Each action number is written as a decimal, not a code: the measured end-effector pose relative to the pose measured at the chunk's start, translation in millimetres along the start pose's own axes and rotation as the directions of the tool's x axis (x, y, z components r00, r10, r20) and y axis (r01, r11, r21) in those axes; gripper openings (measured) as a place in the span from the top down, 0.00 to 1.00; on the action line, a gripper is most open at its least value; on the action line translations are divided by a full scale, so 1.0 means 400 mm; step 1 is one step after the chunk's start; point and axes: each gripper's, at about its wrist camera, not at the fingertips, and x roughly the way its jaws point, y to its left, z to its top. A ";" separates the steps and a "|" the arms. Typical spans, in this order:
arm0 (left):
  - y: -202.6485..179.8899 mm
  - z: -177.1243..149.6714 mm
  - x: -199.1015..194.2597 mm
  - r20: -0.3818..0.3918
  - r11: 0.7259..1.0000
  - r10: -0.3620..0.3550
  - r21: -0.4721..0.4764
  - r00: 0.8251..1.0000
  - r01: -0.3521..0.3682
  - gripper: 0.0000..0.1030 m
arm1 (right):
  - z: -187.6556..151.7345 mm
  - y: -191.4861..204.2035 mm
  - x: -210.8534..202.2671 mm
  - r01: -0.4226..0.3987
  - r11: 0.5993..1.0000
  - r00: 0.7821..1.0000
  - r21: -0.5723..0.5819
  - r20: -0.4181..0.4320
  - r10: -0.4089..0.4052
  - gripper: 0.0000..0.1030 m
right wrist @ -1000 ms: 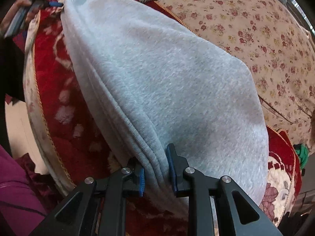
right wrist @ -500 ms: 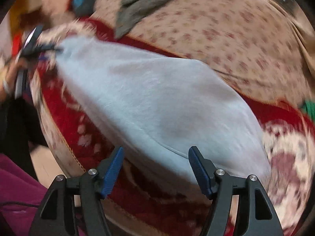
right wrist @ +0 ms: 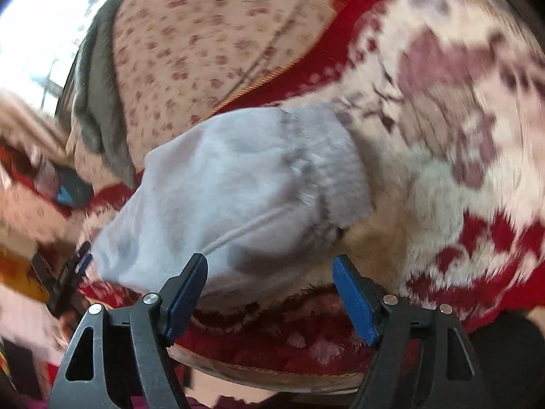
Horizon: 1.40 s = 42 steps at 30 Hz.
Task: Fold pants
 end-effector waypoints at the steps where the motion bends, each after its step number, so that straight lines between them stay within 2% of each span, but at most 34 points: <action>1: -0.040 -0.005 0.022 -0.018 0.999 -0.024 0.027 1.000 0.024 0.15 | -0.003 -0.014 0.001 -0.016 1.000 1.000 0.022 0.001 0.016 0.22; 4: -0.144 -0.022 0.080 -0.075 0.992 -0.080 0.097 0.994 0.087 0.15 | -0.007 -0.062 0.018 -0.115 0.985 0.993 0.132 0.016 0.114 0.21; 8: -0.243 -0.053 0.141 -0.133 0.978 -0.115 0.157 0.984 0.135 0.15 | -0.012 -0.110 0.061 -0.210 0.947 0.977 0.244 0.023 0.211 0.15; 12: -0.281 -0.083 0.186 -0.191 0.974 -0.131 0.157 0.973 0.162 0.15 | -0.004 -0.108 0.104 -0.273 0.930 0.961 0.247 0.033 0.273 0.14; 16: -0.273 -0.110 0.230 -0.244 0.980 -0.114 0.131 0.963 0.149 0.15 | 0.020 -0.089 0.141 -0.281 0.934 0.960 0.221 0.047 0.277 0.12; 18: -0.271 -0.119 0.239 -0.245 0.980 -0.110 0.132 0.963 0.146 0.15 | 0.025 -0.077 0.143 -0.283 0.941 0.959 0.185 0.076 0.273 0.21; 19: -0.272 -0.121 0.242 -0.243 0.980 -0.108 0.135 0.964 0.144 0.15 | 0.026 -0.077 0.144 -0.289 0.941 0.957 0.178 0.081 0.278 0.42; 22: -0.276 -0.120 0.241 -0.245 0.980 -0.104 0.141 0.964 0.141 0.15 | 0.029 -0.063 0.126 -0.288 0.945 0.956 0.154 0.109 0.273 0.60; 25: -0.277 -0.121 0.240 -0.251 0.979 -0.107 0.142 0.962 0.146 0.15 | 0.019 -0.004 0.067 -0.229 0.973 0.965 0.041 0.139 0.222 0.66; 29: -0.278 -0.127 0.231 -0.250 0.977 -0.126 0.136 0.960 0.164 0.15 | -0.008 0.045 -0.012 -0.201 0.979 0.966 -0.027 0.164 0.202 0.72; 33: -0.281 -0.143 0.229 -0.259 0.974 -0.129 0.148 0.957 0.172 0.14 | -0.058 0.079 -0.054 -0.153 0.987 0.975 -0.056 0.153 0.160 0.72; 35: -0.285 -0.150 0.230 -0.257 0.972 -0.123 0.161 0.958 0.168 0.14 | -0.077 0.070 -0.046 -0.104 0.994 0.986 -0.045 0.129 0.109 0.72; 39: -0.302 -0.162 0.235 -0.254 0.965 -0.099 0.211 0.962 0.155 0.12 | -0.084 -0.025 0.023 -0.051 0.992 0.997 0.118 0.065 0.044 0.68; 40: -0.303 -0.164 0.234 -0.254 0.964 -0.095 0.217 0.963 0.152 0.12 | -0.085 -0.042 0.043 -0.024 0.991 0.999 0.134 0.038 0.019 0.61; 41: -0.302 -0.162 0.232 -0.254 0.963 -0.096 0.219 0.962 0.154 0.12 | -0.086 -0.050 0.048 0.006 0.991 1.000 0.135 0.023 -0.009 0.44; 42: -0.300 -0.159 0.230 -0.256 0.963 -0.103 0.217 0.961 0.161 0.12 | -0.088 -0.054 0.041 0.041 0.990 0.999 0.131 0.012 -0.043 0.35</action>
